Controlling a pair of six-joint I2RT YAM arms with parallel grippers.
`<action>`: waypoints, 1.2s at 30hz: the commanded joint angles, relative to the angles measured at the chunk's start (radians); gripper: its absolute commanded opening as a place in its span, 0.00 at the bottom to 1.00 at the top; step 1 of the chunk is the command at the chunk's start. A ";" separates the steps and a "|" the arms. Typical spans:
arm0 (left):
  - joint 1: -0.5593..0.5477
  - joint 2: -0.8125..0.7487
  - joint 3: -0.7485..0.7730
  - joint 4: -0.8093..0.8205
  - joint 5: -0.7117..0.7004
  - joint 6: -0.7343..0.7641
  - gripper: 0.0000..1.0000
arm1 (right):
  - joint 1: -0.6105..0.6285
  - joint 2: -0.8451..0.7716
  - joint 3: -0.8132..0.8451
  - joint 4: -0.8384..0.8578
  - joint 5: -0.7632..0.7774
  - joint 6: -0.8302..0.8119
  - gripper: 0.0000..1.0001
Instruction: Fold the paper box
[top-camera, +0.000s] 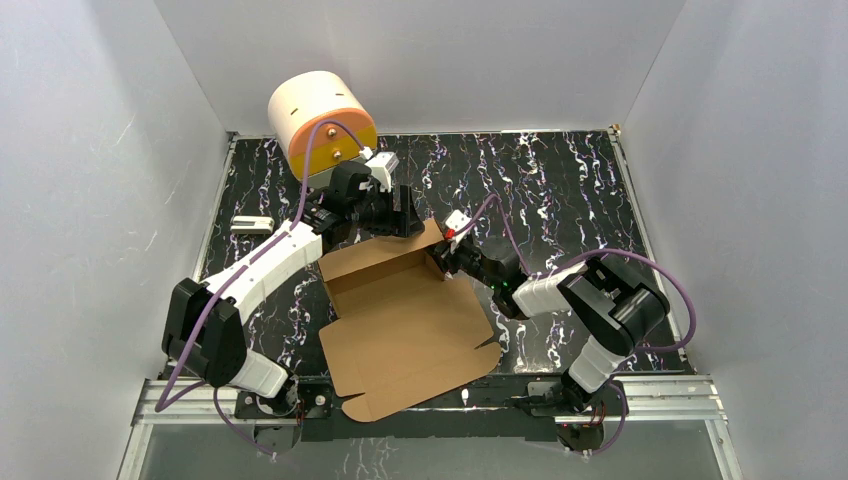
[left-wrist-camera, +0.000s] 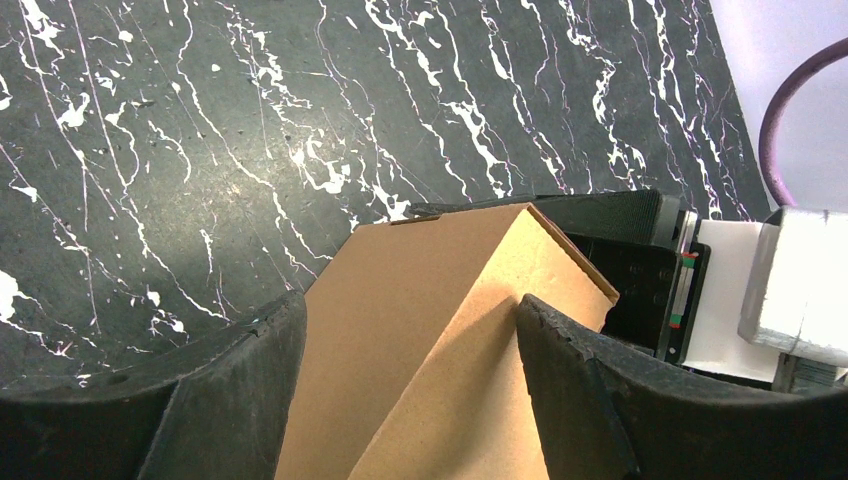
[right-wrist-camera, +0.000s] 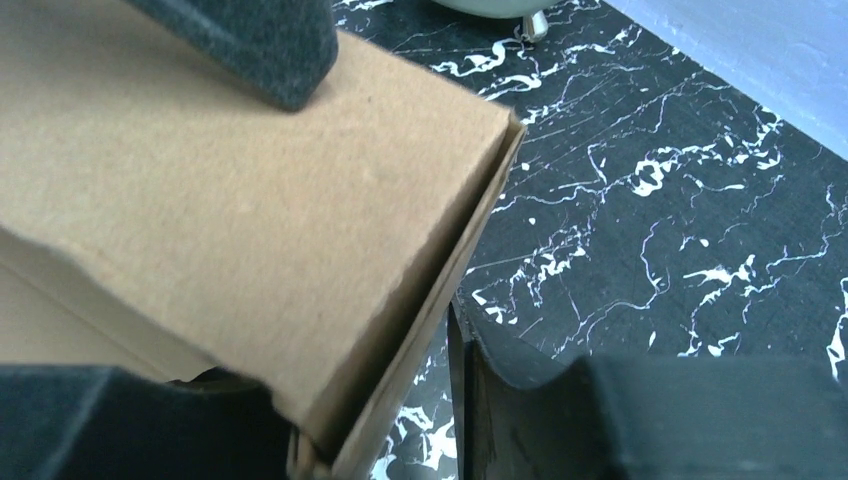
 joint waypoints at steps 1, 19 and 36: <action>0.002 -0.016 -0.020 -0.027 -0.032 0.016 0.73 | -0.001 -0.039 -0.028 0.005 -0.018 -0.014 0.47; 0.002 -0.008 -0.019 -0.031 -0.021 0.012 0.73 | -0.012 -0.066 -0.055 0.035 -0.046 -0.030 0.43; 0.002 0.009 -0.018 -0.009 0.181 -0.054 0.73 | -0.011 0.064 0.042 0.132 -0.008 -0.011 0.27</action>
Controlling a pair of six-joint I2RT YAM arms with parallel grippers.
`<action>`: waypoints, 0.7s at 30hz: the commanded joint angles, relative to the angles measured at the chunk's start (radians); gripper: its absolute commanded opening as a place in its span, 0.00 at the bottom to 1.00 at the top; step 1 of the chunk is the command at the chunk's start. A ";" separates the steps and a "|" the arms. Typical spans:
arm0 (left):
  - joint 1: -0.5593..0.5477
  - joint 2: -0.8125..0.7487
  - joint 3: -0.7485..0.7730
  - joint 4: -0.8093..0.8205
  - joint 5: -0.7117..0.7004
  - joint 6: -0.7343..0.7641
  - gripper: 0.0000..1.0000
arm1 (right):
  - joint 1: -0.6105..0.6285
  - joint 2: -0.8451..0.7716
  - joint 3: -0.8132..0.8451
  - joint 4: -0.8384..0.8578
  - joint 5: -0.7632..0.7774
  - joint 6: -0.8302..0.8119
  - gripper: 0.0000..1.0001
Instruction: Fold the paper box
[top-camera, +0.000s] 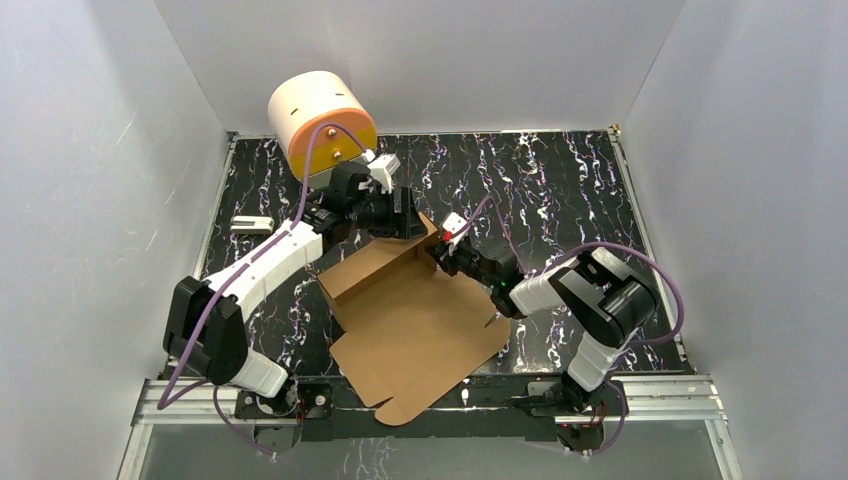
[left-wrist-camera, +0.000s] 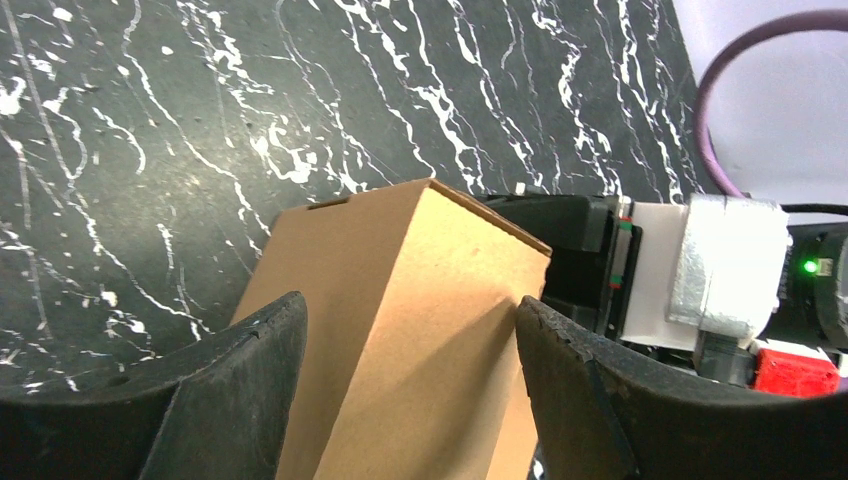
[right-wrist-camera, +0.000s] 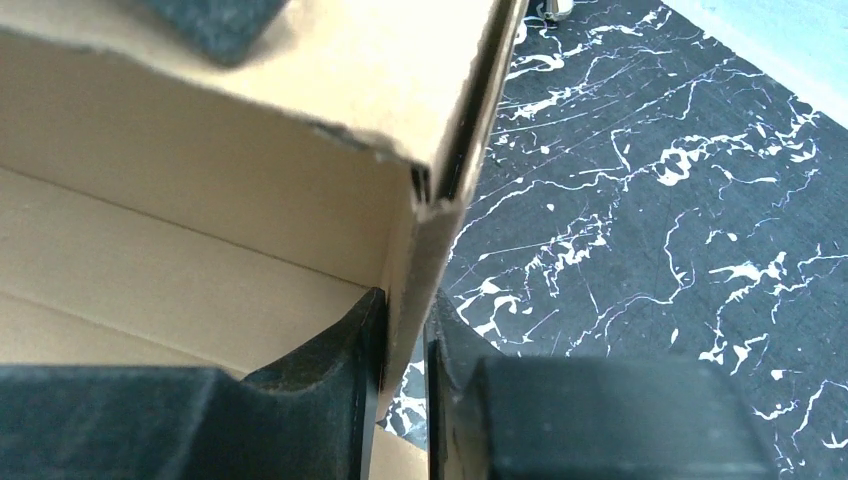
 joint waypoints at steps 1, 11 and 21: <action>-0.001 0.004 -0.010 -0.017 0.094 -0.025 0.73 | 0.000 0.023 0.046 0.121 0.051 0.010 0.25; -0.001 -0.024 -0.019 0.005 0.145 -0.064 0.73 | 0.004 0.028 0.074 0.105 0.235 0.029 0.18; 0.001 -0.023 -0.027 -0.009 0.096 -0.093 0.73 | 0.026 0.057 0.124 0.039 0.447 0.065 0.22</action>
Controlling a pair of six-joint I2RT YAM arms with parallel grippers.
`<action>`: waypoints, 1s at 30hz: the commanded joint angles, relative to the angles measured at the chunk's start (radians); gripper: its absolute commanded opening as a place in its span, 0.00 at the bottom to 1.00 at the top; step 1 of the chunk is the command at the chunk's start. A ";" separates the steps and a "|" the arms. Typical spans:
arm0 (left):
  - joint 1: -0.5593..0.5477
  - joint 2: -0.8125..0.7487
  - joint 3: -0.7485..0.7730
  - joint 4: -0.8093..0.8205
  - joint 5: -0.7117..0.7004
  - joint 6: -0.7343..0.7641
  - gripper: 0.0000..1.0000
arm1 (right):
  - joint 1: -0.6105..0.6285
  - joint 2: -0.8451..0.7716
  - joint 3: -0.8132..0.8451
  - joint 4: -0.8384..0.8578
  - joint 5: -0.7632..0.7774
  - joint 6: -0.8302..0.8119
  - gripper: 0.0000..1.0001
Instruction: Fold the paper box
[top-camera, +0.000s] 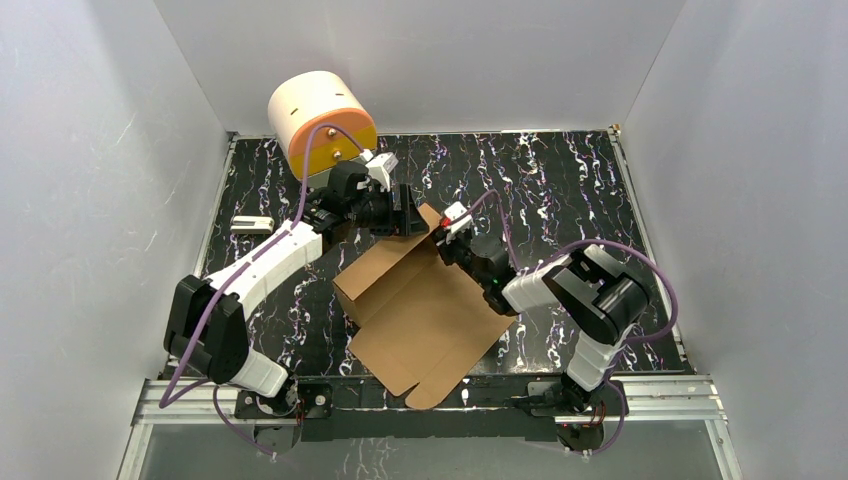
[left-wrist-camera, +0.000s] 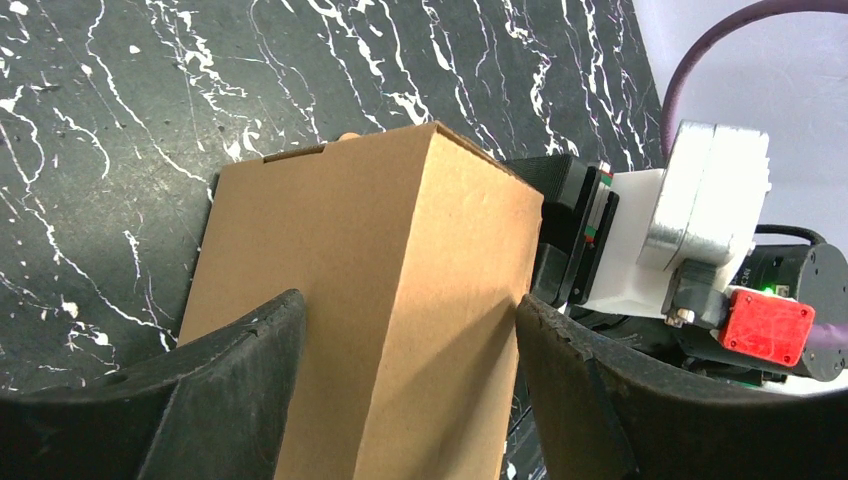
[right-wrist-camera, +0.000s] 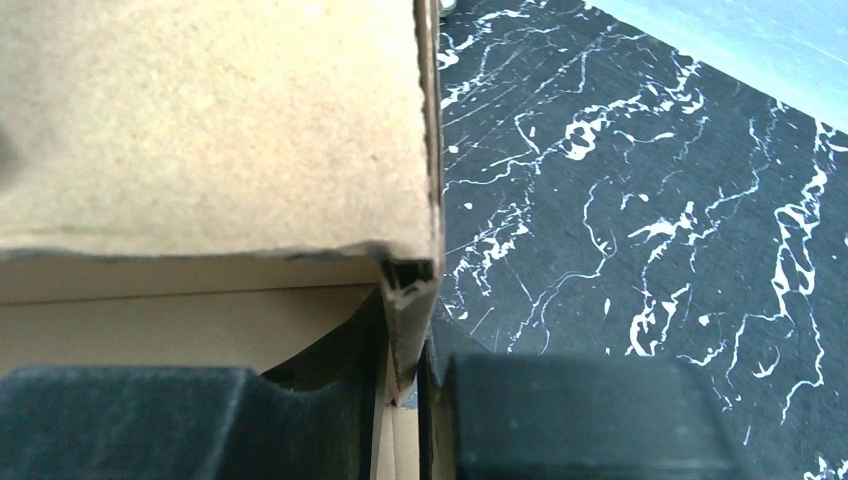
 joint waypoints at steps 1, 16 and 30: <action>-0.007 -0.029 -0.009 -0.068 0.023 -0.033 0.73 | -0.002 0.023 0.074 0.019 0.193 0.003 0.22; 0.013 0.035 0.000 -0.110 -0.034 -0.034 0.71 | 0.001 0.095 0.121 0.027 0.324 0.147 0.29; 0.019 0.044 0.020 -0.153 -0.068 -0.018 0.70 | -0.010 0.093 0.119 0.066 0.333 0.293 0.31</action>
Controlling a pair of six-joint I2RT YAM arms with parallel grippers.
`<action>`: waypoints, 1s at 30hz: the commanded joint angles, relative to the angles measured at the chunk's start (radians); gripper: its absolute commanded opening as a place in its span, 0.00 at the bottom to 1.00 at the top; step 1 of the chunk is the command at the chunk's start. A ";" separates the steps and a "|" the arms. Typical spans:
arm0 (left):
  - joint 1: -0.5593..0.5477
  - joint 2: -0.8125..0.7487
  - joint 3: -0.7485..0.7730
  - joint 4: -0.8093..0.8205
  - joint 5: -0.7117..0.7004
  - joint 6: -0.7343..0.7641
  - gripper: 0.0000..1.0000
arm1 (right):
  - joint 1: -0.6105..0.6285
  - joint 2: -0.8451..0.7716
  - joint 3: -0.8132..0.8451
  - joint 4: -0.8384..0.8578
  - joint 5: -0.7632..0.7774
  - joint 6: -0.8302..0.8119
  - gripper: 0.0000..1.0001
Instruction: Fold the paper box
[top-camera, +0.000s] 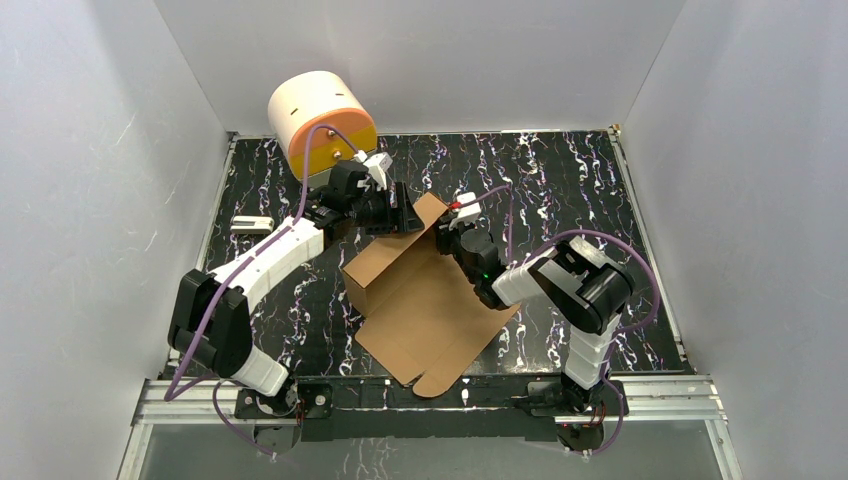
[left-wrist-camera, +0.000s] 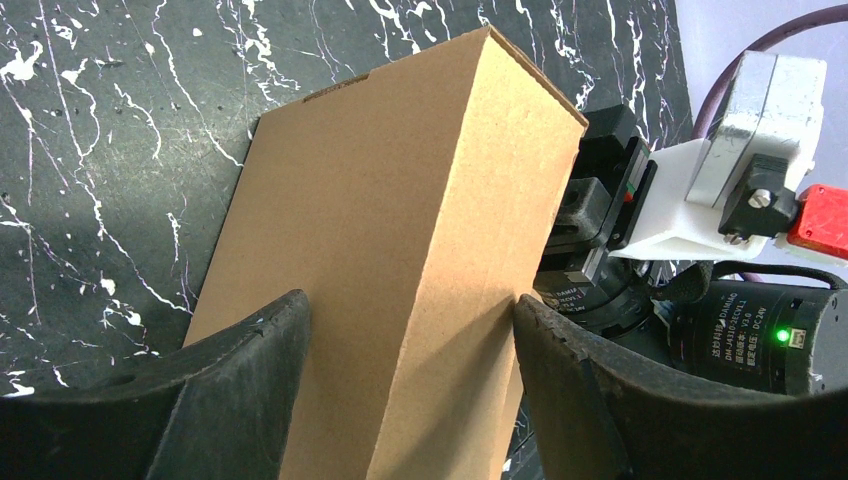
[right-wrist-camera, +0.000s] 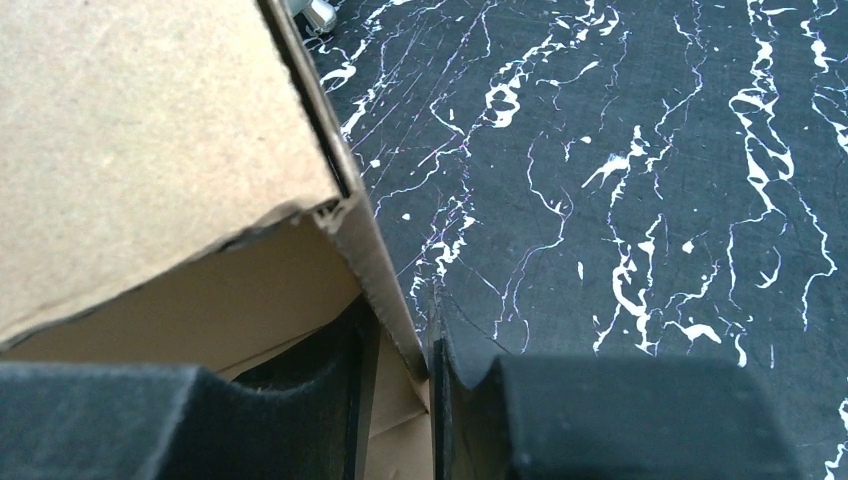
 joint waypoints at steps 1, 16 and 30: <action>0.000 0.009 0.007 -0.116 0.012 0.011 0.70 | -0.019 -0.002 0.032 0.070 0.072 0.042 0.31; 0.000 0.006 0.008 -0.112 0.046 0.014 0.71 | -0.030 0.058 0.038 0.283 -0.081 0.037 0.42; 0.011 -0.013 0.021 -0.137 -0.020 0.056 0.72 | -0.043 0.076 0.027 0.293 -0.108 -0.070 0.44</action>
